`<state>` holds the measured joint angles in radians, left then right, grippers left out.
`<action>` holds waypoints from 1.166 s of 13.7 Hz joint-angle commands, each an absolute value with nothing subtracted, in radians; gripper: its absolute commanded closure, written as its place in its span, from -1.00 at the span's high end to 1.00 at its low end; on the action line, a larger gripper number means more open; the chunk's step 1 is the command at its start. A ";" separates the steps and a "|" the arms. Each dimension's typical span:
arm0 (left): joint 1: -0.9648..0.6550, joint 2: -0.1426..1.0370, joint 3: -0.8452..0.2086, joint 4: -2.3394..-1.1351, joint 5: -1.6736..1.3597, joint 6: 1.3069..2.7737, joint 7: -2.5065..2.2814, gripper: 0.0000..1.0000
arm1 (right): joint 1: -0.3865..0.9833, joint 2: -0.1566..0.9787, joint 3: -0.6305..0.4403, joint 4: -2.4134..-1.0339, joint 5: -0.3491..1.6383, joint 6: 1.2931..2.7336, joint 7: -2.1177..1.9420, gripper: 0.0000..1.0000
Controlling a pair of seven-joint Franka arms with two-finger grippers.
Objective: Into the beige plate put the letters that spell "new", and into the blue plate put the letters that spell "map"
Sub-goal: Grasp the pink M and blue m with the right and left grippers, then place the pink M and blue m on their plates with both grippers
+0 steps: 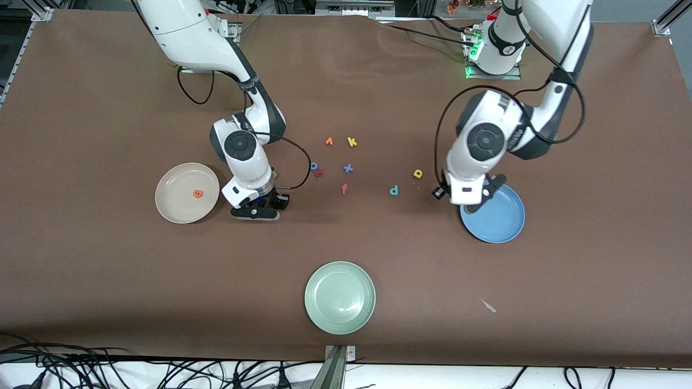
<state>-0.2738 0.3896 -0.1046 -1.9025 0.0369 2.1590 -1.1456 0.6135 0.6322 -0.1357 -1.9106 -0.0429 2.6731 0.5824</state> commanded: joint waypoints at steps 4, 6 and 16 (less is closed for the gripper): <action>-0.112 0.460 -0.117 -1.894 0.057 2.178 -0.896 -0.80 | 0.556 0.542 -0.146 -1.893 -0.026 2.472 0.409 -0.52; -0.078 0.520 -0.117 -1.894 0.054 2.219 -0.875 -0.76 | 0.529 0.491 -0.147 -1.896 -0.025 2.398 0.332 -0.52; -0.080 0.463 -0.153 -1.894 0.043 2.184 -0.883 0.99 | 0.526 0.129 -0.412 -2.324 -0.005 2.382 -0.086 -0.50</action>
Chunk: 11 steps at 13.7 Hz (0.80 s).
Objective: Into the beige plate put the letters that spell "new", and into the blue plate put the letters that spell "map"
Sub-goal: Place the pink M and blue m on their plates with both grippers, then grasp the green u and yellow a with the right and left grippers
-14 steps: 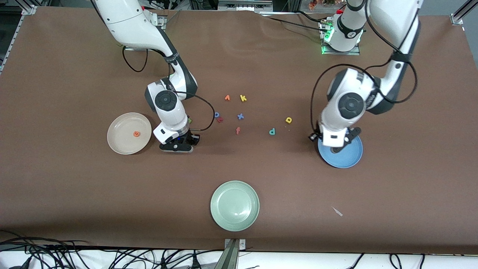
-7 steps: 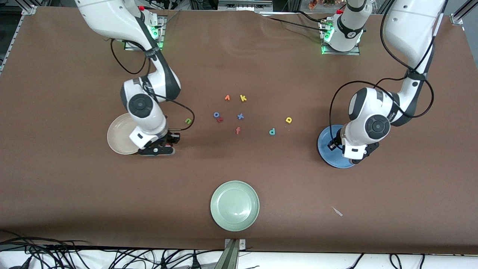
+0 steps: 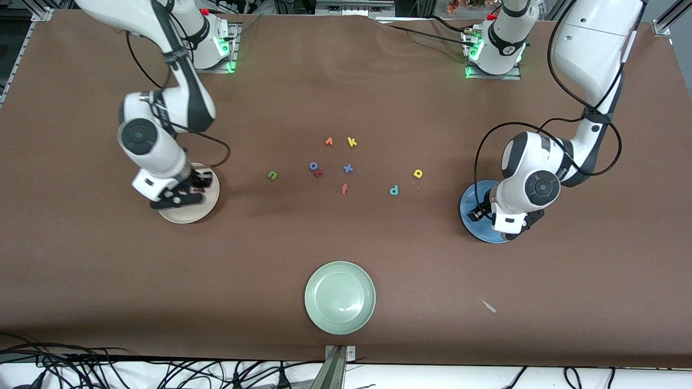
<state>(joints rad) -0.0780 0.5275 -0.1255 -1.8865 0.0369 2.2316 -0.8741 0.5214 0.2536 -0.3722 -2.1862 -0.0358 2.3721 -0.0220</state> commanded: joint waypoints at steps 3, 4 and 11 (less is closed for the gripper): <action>-0.077 0.423 -0.224 -1.894 0.041 2.140 -0.946 0.99 | 0.525 0.121 -0.436 -2.341 0.011 2.385 -0.118 -0.07; -0.077 0.419 -0.257 -1.896 0.035 2.140 -1.006 0.99 | 0.526 0.123 -0.436 -2.339 0.026 2.385 -0.118 0.20; -0.089 0.439 -0.357 -2.043 0.009 2.349 -1.284 0.82 | 0.566 0.167 -0.267 -2.286 0.074 2.420 0.166 0.46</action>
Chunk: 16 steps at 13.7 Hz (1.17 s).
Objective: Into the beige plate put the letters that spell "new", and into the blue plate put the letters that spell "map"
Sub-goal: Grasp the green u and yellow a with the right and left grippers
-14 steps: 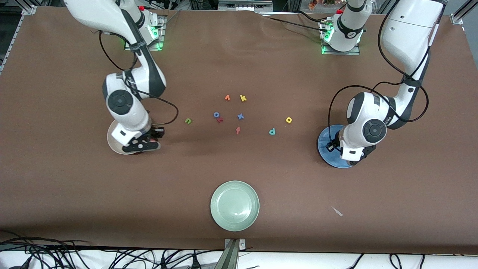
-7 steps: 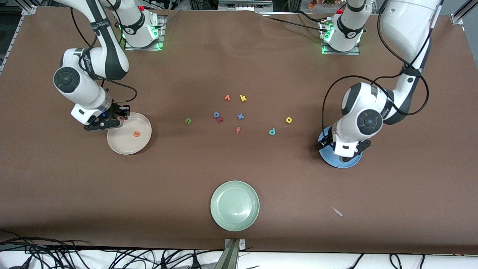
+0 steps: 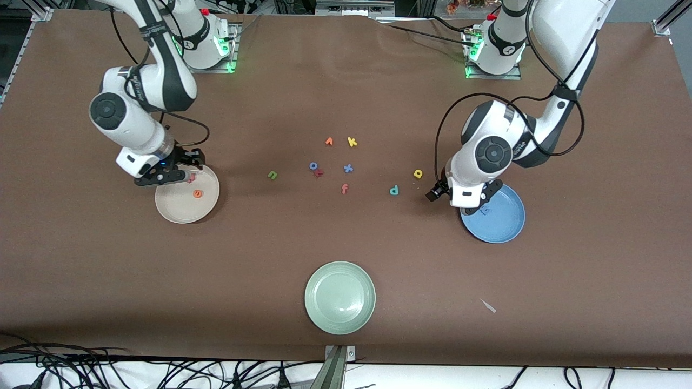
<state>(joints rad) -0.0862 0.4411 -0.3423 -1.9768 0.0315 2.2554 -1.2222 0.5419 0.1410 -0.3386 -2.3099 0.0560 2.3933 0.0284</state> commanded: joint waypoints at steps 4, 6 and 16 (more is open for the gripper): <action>-0.101 0.442 -0.399 -2.184 0.009 2.527 -1.376 0.66 | 0.572 0.270 -0.131 -2.283 0.074 2.583 0.406 0.46; -0.107 0.446 -0.408 -2.232 0.009 2.613 -1.385 0.52 | 0.587 0.331 -0.091 -2.283 0.074 2.685 0.503 0.46; -0.100 0.477 -0.407 -2.229 0.021 2.625 -1.382 -0.77 | 0.666 0.433 -0.091 -2.283 0.074 2.823 0.618 0.39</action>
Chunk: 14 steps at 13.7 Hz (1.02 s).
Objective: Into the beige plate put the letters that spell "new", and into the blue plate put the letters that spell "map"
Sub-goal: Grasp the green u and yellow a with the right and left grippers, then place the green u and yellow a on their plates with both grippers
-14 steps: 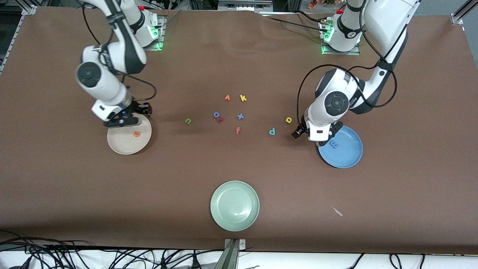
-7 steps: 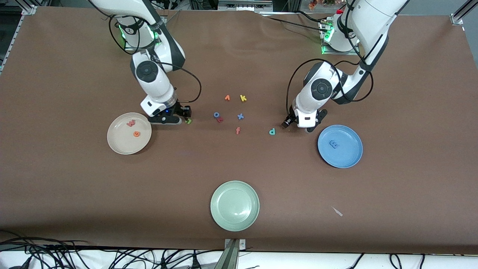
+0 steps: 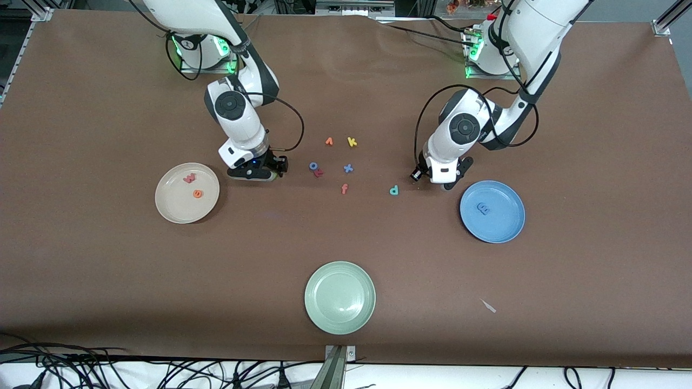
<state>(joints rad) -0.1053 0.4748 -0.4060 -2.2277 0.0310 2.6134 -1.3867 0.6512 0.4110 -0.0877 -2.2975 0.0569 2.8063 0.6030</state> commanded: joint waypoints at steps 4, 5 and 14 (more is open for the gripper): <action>-0.097 0.460 -0.407 -2.221 0.023 2.612 -1.370 -0.98 | 0.666 0.439 -0.092 -2.286 0.072 2.830 0.620 0.13; -0.097 0.448 -0.407 -2.218 0.023 2.602 -1.371 -1.00 | 0.666 0.439 -0.092 -2.286 0.072 2.830 0.620 -0.02; 0.003 0.390 -0.396 -1.910 0.025 2.065 -1.105 -1.00 | 0.661 0.353 -0.153 -2.263 0.069 2.697 0.487 -0.51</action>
